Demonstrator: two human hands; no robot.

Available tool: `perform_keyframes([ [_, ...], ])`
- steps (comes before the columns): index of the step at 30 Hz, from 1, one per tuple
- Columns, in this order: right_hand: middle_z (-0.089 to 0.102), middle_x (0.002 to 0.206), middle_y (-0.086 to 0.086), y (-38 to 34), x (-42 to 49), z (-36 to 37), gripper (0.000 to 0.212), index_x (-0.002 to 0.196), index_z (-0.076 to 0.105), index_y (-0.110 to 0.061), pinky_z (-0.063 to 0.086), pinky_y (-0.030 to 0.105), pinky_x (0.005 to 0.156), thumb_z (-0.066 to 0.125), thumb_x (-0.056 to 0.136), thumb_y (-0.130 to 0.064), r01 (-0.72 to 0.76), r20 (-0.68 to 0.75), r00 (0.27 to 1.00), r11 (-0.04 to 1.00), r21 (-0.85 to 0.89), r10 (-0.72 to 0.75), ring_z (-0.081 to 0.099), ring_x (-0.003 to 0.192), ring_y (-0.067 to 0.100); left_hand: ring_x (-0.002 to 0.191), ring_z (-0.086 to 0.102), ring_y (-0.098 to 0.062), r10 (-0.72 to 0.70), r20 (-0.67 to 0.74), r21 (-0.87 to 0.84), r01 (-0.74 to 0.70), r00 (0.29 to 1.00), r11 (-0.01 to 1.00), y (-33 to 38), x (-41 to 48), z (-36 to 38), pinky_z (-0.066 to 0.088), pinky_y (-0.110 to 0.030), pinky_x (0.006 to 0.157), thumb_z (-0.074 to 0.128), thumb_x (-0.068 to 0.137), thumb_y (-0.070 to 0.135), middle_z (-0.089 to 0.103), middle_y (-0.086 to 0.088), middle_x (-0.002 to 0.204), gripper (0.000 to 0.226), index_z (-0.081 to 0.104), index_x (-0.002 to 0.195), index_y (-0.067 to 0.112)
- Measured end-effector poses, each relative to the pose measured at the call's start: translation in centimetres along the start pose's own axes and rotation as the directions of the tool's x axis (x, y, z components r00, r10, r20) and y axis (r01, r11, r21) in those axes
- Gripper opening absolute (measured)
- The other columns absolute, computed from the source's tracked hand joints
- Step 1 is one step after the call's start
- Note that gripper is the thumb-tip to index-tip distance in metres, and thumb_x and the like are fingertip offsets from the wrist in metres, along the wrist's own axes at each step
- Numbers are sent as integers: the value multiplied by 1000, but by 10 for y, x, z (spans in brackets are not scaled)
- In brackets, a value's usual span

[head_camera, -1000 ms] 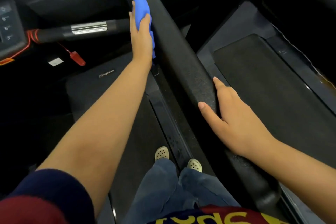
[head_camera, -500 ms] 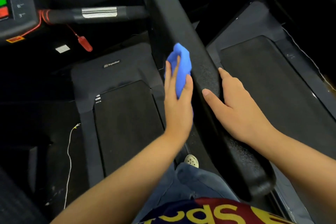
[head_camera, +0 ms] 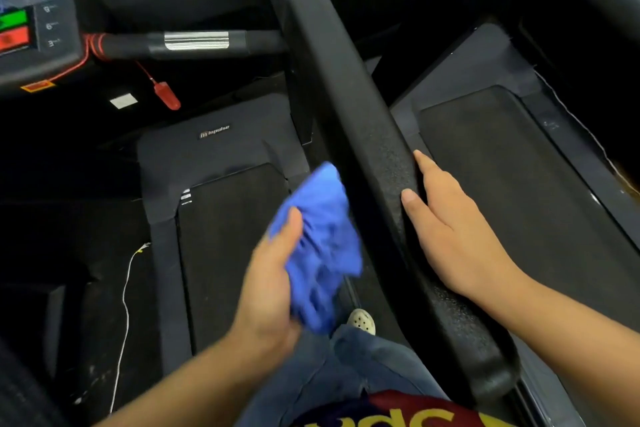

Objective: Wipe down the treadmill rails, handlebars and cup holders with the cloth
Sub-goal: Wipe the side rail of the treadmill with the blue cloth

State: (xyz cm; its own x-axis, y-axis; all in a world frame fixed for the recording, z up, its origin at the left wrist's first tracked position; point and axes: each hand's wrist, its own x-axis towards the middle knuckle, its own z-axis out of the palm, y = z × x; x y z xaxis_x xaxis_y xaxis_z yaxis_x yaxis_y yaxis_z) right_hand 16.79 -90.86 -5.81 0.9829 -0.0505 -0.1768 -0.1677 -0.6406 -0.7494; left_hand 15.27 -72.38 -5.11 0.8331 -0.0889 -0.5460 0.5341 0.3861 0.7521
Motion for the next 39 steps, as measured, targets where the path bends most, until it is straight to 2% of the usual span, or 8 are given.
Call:
perform_keyframes([
  [7,37,141,-6,-3,-2,0,58,151,12,-22,19,9,87,33,98,-32,13,-7,1000,1000,-23,-13,32,123,3,46,53,-19,299,-82,152,-284,951,947,83,129,44,37,-18,42,48,93,45,59,-11,71,50,52,127,8],
  [9,35,143,-6,-5,-3,0,58,151,11,-22,20,9,87,33,98,-32,18,-7,1000,999,-29,-18,32,126,3,72,66,-26,439,-46,205,-421,897,883,101,167,61,54,-33,52,49,93,43,63,-15,101,50,49,131,12],
  [10,34,145,-7,-6,-2,0,58,151,10,-23,20,9,88,33,98,-33,17,-6,1000,1000,-26,-17,31,126,3,102,63,-29,508,-27,270,-483,861,833,107,184,68,56,-41,80,50,93,40,58,-14,124,50,45,136,13],
  [12,32,146,-8,-7,-3,0,58,151,9,-23,20,10,90,33,99,-33,10,-2,1000,1000,-27,-10,30,127,1,139,30,-22,613,33,436,-563,790,702,115,211,80,27,-33,114,49,95,34,34,-6,151,54,37,142,11],
  [15,31,147,-6,-6,-3,1,58,151,9,-21,20,11,93,32,99,-33,20,-4,1000,998,-59,-20,29,129,4,145,8,-22,647,124,640,-559,753,527,112,229,86,12,-28,116,51,94,34,26,-1,154,48,43,137,13],
  [24,27,148,-2,-6,0,3,59,151,1,-15,19,5,81,27,100,-31,82,13,997,984,-157,-81,30,125,4,138,18,-18,640,519,725,-689,566,21,83,193,70,9,-40,117,58,90,18,49,-7,137,22,66,105,5],
  [28,24,151,-2,-8,-1,1,59,151,1,-17,22,9,80,27,100,-32,75,12,997,984,-163,-74,34,126,9,139,26,-29,610,536,715,-698,583,38,76,183,66,16,-26,113,58,90,19,54,-6,129,19,66,100,5],
  [39,28,149,-2,-10,3,-5,59,151,7,-17,27,14,91,31,99,-31,75,39,997,981,-178,-69,36,128,9,139,23,-9,536,558,594,-756,634,276,29,113,45,15,-11,111,56,86,32,49,14,128,35,63,114,11],
])
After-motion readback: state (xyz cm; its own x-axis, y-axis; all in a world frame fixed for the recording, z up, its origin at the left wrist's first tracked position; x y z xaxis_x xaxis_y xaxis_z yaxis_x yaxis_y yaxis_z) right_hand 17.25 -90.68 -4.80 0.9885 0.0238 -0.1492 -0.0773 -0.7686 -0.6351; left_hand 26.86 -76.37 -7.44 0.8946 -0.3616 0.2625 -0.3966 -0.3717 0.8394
